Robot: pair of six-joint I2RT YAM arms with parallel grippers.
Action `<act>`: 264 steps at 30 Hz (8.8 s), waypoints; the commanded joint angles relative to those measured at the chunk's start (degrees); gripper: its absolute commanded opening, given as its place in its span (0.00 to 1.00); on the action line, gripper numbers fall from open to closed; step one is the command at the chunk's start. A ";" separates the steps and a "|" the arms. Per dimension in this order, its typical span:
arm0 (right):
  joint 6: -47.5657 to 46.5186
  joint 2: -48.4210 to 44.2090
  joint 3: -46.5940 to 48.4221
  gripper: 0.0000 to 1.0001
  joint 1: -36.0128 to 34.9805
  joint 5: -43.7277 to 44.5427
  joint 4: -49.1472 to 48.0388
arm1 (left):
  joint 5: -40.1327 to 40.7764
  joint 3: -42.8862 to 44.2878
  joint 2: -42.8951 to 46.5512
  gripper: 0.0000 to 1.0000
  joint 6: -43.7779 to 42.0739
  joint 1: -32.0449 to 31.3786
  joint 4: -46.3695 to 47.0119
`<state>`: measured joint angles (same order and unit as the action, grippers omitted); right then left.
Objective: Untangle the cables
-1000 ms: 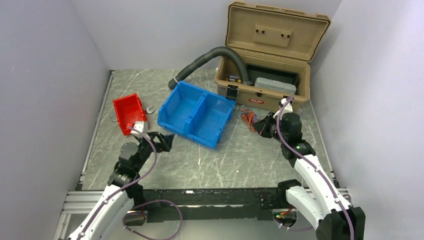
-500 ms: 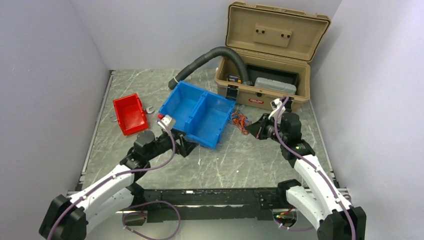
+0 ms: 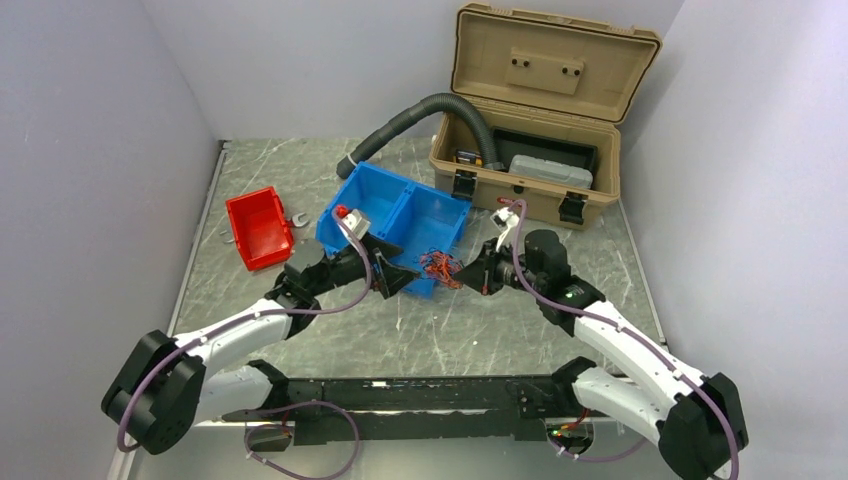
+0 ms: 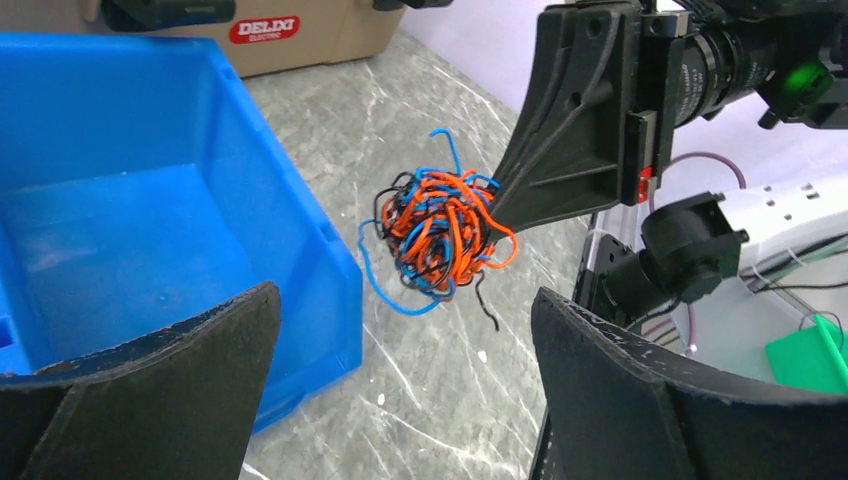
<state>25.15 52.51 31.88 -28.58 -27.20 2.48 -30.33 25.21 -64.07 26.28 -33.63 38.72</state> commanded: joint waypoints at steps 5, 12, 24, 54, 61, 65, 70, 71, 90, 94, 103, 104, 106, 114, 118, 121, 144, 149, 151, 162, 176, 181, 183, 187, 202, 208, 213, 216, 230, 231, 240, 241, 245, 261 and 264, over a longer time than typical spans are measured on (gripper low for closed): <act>-3.79 5.97 5.07 0.00 -8.46 6.20 -4.73 | -6.56 -0.78 -1.93 0.88 0.83 -0.78 8.94; -3.27 5.57 5.58 0.00 -11.08 12.08 -5.00 | -4.91 0.36 -4.08 0.01 -0.30 -1.52 5.80; 12.45 -0.60 6.02 0.00 -10.76 61.08 20.04 | 6.33 -2.22 3.29 0.00 -4.88 -1.53 -1.10; -2.26 -11.66 0.62 0.79 -10.67 38.17 6.00 | 0.32 -0.87 -0.19 0.00 -4.13 -1.53 1.84; -10.96 -4.53 3.88 0.82 -10.64 18.13 4.01 | -5.84 0.00 -1.66 0.00 -4.00 -1.69 4.17; -12.04 -1.80 3.95 0.79 -10.80 11.52 2.41 | -7.98 -0.42 -1.52 0.00 -3.42 -1.68 6.16; -11.02 -0.82 1.58 0.91 -10.92 9.83 -1.12 | -7.89 -0.89 -0.79 0.00 -3.51 -1.69 6.55; -10.59 -0.31 1.17 0.91 -11.01 9.53 -1.76 | -7.71 -0.89 -0.64 0.00 -3.56 -1.70 6.42; -6.12 7.01 -0.88 0.40 -16.88 15.97 -11.54 | -7.86 -1.49 1.24 0.00 -4.27 -1.91 6.29; -6.42 6.89 -0.75 0.41 -17.06 16.29 -11.31 | -8.56 -2.33 2.46 0.00 -3.80 -1.92 8.19; -6.05 9.22 -0.25 0.14 -18.57 15.51 -13.08 | -9.48 -3.40 4.56 0.00 -3.42 -1.96 9.53; -5.93 8.52 -0.23 0.03 -18.68 15.58 -13.03 | -9.25 -3.39 4.83 0.00 -3.57 -1.95 9.22; -5.51 6.18 -0.20 0.00 -18.65 16.62 -12.54 | -8.00 -3.29 5.36 0.02 -4.13 -1.91 7.69; -2.94 -2.55 4.45 0.00 -18.59 22.28 -4.22 | -3.89 -3.22 7.16 0.99 -4.57 -1.95 4.01; -0.20 -1.25 8.47 0.00 -18.54 24.10 0.31 | -4.96 -2.50 5.62 0.99 -4.10 -1.94 4.12; 2.19 -0.90 10.44 0.00 -18.62 26.44 1.61 | -4.74 -2.31 4.53 0.99 -3.63 -1.89 4.58; 5.06 -5.06 12.81 0.00 -18.70 29.26 -4.59 | -11.77 -0.56 -2.97 0.99 1.82 -1.71 11.91; 7.62 -3.99 12.03 0.00 -18.65 23.47 -9.67 | -11.29 -0.64 -1.99 0.95 0.40 -1.67 10.31; 8.50 -3.40 11.98 0.00 -18.60 22.07 -10.56 | -11.58 -0.68 -1.76 0.88 0.33 -1.71 10.46; 11.47 -6.70 9.18 0.00 -18.74 22.25 -9.67 | -9.03 0.04 -0.71 0.84 -0.62 -1.73 7.01; 12.56 -7.27 7.63 0.00 -18.88 25.15 -7.50 | -10.92 -0.37 -2.48 0.00 0.74 -1.70 11.10; 15.17 -10.80 13.87 0.00 -18.72 63.74 19.81 | -2.78 0.56 0.19 0.00 -2.67 -1.71 1.01; 19.93 -11.25 16.39 0.00 -18.58 78.33 31.21 | 0.27 0.63 0.95 0.00 -3.36 -1.64 -1.36; 27.38 -12.42 19.47 0.00 -17.18 94.19 48.89 | 5.70 0.63 1.70 0.00 -4.13 -1.42 -4.51; 1.08 -15.05 13.77 0.89 -15.55 62.28 29.14 | 0.65 1.25 -0.60 0.00 -4.88 -1.21 -2.08; 3.01 -0.67 16.57 0.94 -14.61 57.96 34.93 | -3.03 1.20 -0.95 0.00 -4.71 -1.26 -0.14; 2.69 4.73 12.77 0.93 -12.43 48.51 28.66 | -3.65 0.84 0.01 0.00 -5.00 -1.24 0.00; 2.18 5.72 9.71 0.90 -8.40 42.89 24.26 | -3.88 0.24 0.71 0.00 -4.93 -1.24 0.77; -0.33 22.44 5.62 0.75 -3.05 22.53 12.12 | -5.47 0.82 0.22 0.00 -5.01 -1.22 0.36; 0.14 23.56 5.26 0.73 -3.06 22.68 11.54 | -5.47 0.78 0.26 0.00 -5.09 -1.21 0.39; -0.09 14.70 1.93 0.02 -3.07 21.09 7.61 | -6.44 -0.10 1.24 0.11 -5.26 -1.21 1.87; -0.48 11.67 1.89 0.00 -3.04 21.54 8.01 | -6.41 -0.28 1.41 0.17 -5.20 -1.25 2.30; -3.31 2.43 3.83 0.00 -3.06 18.84 10.51 | -6.68 -0.42 1.64 0.72 -5.12 -1.35 2.64; 8.93 -4.59 7.89 0.00 -3.18 -0.98 -0.46 | -13.86 0.80 -2.89 0.99 -0.57 -1.53 8.44; 12.25 -4.24 6.95 0.00 -3.51 -2.70 -4.88 | -15.11 0.95 -3.92 0.99 0.69 -1.48 10.00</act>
<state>31.73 48.42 37.34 -31.59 -24.75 7.22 -41.80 24.40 -66.92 25.10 -35.03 43.53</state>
